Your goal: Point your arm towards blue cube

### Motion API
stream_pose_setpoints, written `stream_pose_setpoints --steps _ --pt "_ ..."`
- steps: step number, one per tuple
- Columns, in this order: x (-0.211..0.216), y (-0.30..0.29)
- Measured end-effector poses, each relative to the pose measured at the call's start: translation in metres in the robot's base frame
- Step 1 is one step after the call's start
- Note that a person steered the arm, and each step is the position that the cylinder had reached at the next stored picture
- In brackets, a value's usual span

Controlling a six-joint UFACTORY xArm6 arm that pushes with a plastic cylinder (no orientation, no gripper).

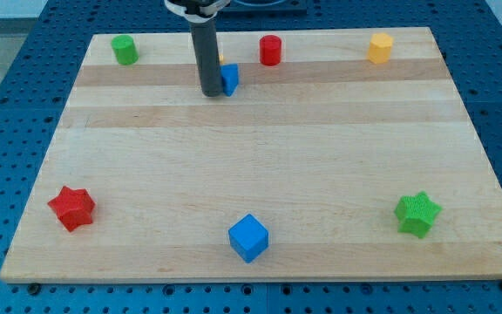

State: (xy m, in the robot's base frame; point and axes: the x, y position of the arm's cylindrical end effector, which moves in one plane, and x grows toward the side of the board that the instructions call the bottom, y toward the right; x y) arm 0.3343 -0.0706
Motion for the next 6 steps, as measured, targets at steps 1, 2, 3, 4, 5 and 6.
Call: stream_pose_setpoints --steps 1,2,3,4,5,6 --pt "-0.034 0.016" --pt "-0.035 0.019" --pt "0.009 0.019" --pt "0.1 0.063" --pt "0.178 0.109" --pt "0.237 0.17"
